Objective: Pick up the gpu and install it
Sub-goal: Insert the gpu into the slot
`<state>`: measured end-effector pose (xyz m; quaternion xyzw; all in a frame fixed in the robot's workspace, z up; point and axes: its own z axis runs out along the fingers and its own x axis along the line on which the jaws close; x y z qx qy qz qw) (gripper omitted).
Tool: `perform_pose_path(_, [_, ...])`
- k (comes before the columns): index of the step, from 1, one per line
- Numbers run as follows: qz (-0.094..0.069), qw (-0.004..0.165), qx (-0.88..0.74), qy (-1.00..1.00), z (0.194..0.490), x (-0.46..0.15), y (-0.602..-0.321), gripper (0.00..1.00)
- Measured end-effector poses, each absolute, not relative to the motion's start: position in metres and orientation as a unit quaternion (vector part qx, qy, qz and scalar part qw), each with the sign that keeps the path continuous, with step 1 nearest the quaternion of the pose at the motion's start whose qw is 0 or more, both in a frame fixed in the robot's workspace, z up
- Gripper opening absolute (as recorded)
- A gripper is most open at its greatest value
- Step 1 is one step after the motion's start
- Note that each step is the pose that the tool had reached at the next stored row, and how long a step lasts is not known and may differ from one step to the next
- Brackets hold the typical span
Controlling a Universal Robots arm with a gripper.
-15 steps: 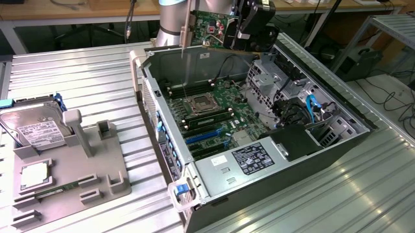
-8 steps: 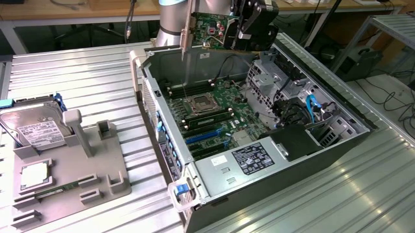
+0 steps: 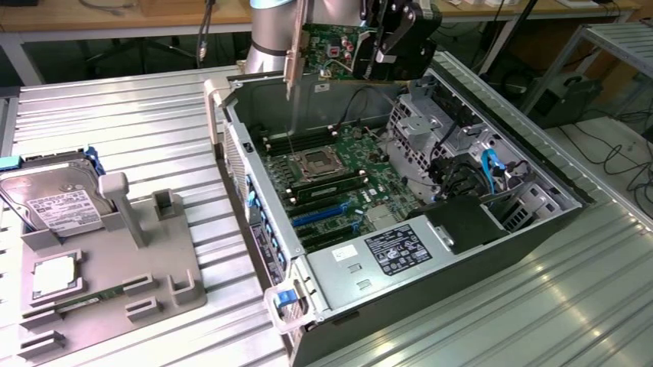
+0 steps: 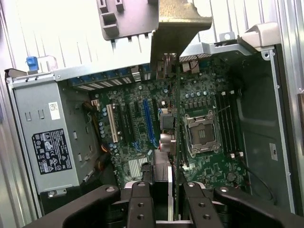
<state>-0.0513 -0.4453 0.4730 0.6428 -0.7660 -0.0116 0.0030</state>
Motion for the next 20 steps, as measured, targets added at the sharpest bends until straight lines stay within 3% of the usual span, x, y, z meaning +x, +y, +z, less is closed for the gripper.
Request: perform_pose_path(20, [-0.011, 0.003, 0.648, -0.761, 0.4656, -0.0514, -0.4453, 0.28])
